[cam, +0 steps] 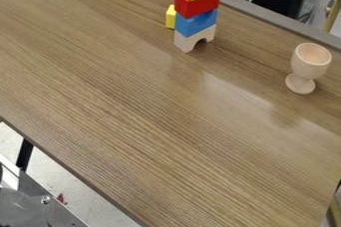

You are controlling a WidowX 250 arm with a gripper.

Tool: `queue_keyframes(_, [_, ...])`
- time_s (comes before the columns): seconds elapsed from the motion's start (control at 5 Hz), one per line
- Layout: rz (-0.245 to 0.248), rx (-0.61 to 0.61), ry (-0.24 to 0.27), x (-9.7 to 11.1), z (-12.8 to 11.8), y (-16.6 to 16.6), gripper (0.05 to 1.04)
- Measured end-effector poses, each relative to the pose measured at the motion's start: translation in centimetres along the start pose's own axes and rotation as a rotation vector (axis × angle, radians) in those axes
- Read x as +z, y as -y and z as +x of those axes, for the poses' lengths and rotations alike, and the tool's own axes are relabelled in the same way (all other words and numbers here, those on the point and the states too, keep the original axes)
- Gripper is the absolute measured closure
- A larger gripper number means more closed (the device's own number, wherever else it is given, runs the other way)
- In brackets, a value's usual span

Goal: Put cylinder from the table on top of yellow block

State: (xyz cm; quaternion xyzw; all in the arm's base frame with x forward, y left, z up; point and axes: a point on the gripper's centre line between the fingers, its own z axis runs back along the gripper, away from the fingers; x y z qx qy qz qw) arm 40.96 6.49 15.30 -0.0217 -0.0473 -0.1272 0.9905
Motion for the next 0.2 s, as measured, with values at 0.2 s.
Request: queue_keyframes(0.2, [0.023,0.002,0.066,2.78,-0.07,0.17,0.084])
